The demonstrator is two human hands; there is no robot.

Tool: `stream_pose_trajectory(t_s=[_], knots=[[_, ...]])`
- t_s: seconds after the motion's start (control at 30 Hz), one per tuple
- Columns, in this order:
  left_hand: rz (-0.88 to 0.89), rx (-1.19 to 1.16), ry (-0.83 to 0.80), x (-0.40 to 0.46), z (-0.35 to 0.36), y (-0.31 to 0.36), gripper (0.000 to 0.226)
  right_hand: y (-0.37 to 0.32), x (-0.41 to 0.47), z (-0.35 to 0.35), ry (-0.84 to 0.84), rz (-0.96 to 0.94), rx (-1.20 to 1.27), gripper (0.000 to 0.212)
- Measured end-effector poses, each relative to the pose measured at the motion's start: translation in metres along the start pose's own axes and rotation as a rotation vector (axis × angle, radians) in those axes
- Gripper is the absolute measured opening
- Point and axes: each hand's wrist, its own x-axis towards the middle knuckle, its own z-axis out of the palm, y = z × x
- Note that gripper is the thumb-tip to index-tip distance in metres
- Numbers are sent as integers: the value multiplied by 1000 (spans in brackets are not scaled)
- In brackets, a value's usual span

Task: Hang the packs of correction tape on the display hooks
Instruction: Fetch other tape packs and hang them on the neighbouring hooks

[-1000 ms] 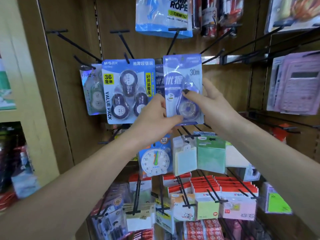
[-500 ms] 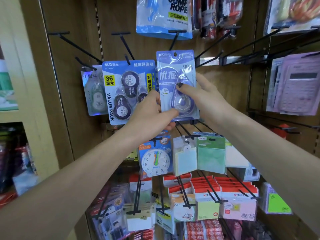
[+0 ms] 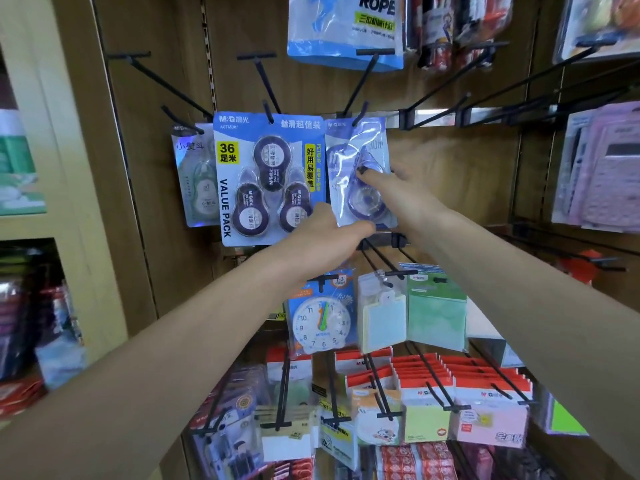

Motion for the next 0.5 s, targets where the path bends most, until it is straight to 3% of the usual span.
stream_pose_trajectory(t_s=[0.1, 0.2, 0.3, 0.4, 0.5], knots=[[10, 1, -15, 3, 3, -2, 63, 4, 17, 9, 17, 8, -36, 37], [50, 17, -22, 3, 4, -2, 61, 11, 38, 15, 45, -20, -100, 49], [62, 22, -4, 3, 5, -4, 41, 9, 39, 20, 55, 0, -180, 66], [132, 33, 3, 0, 6, -6, 47, 7, 29, 18, 53, 11, -327, 54], [215, 33, 32, -4, 5, -11, 49, 13, 16, 11, 27, 28, -554, 72]])
